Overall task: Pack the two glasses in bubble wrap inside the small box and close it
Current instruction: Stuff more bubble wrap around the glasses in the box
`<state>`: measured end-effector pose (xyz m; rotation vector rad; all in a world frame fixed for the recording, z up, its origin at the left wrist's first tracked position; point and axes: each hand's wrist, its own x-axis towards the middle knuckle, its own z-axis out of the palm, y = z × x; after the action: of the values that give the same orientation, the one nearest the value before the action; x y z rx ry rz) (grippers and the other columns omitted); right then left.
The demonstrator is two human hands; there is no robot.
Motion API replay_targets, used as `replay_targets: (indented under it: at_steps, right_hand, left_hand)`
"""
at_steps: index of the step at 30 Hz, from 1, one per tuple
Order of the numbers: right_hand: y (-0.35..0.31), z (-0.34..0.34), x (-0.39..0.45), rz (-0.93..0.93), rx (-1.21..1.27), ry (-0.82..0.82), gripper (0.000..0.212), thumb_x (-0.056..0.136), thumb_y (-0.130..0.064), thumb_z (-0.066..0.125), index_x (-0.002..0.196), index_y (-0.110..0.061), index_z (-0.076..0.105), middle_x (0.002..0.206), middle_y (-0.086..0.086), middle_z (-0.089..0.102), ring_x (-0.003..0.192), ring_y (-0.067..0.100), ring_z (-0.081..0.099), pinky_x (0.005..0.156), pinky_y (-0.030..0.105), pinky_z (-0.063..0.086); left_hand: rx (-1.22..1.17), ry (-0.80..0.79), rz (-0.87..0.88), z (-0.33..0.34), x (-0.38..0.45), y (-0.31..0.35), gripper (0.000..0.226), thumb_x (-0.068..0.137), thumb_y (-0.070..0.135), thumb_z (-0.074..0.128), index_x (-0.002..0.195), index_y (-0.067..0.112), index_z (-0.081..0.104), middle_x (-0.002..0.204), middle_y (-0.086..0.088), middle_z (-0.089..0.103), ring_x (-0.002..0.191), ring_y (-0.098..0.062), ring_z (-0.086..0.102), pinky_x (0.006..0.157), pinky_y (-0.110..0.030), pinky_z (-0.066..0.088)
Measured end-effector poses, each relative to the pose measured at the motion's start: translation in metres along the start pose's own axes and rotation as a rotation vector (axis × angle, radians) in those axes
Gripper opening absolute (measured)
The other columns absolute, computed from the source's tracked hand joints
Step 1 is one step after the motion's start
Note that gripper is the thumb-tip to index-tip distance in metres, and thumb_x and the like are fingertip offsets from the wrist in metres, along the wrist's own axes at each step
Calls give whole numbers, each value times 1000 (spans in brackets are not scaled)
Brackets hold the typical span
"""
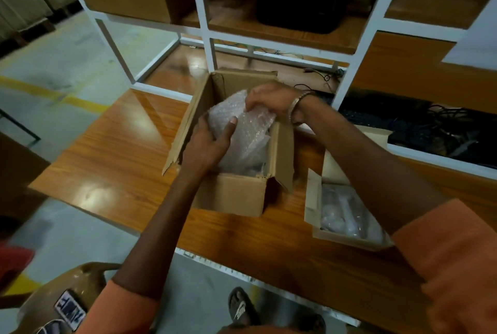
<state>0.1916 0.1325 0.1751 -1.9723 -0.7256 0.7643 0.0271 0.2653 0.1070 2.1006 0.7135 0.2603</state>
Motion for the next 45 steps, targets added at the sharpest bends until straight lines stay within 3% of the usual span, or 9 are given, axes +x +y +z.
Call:
replay_targets:
  at_steps: [6,10,17,23,27,30,35,41,45]
  right_hand:
    - [19,-42,-53,-105,732,-163,6,87,-6,57,91,-7,62,97,13,61,92,28,60,97,49,51]
    - [53,-77,-95,-177,1053,-100,6,86,-5,55,86,-11,59,94,8,55,93,24,55,106,51,38]
    - [122,-123,-176,-105,1339,108,44,93,-14,46,133,0,58,133,21,63,126,35,60,110,51,46]
    - [168,-130,-220,34,1310,251,79,85,-20,60,157,-1,32,159,23,39,146,40,40,121,59,27]
    - [186,-130,-239,78,1278,336,28,85,-13,57,109,-1,66,116,19,69,109,32,68,104,47,51]
    - [199,-127,-244,159,1226,434,6,87,-10,64,85,-10,69,90,6,66,81,21,61,82,35,50]
    - [198,-124,-249,247,1291,493,6,92,-5,67,97,-3,70,94,13,74,78,20,75,62,22,60]
    - [173,-106,-244,271,1344,488,6,96,2,61,102,3,60,101,28,75,91,33,77,70,25,61]
    - [159,-94,-236,265,1355,378,5,99,-2,59,99,-3,55,110,34,71,102,40,74,75,32,61]
  left_hand:
    - [-641,-214,-8,17,-28,62,67,96,61,64,147,19,51,126,1,70,102,-3,74,90,-28,62]
    - [-753,-264,180,41,-56,99,54,106,53,49,144,15,58,135,-8,68,124,-25,66,113,-56,48]
    - [-427,-431,473,118,-92,145,120,70,51,94,162,49,17,163,1,40,144,-13,50,107,-33,53]
    - [-409,-283,339,182,-106,143,26,104,30,63,130,28,65,123,1,73,115,-19,70,96,-43,60]
    - [-622,-315,9,199,-125,138,23,109,28,55,121,26,74,112,2,79,99,-11,77,78,-28,64]
    - [-540,-374,-87,210,-131,124,27,109,34,54,124,24,74,114,1,79,100,-14,76,77,-29,63]
    - [-432,-634,-58,219,-144,107,27,103,27,64,130,27,68,126,-1,73,111,-15,73,86,-28,60]
    - [-340,-671,43,231,-156,101,119,71,54,92,162,45,16,152,9,45,137,-11,50,104,-35,51]
    - [-663,-431,-3,237,-152,113,66,94,50,71,152,34,44,144,6,60,130,-9,59,113,-42,48]
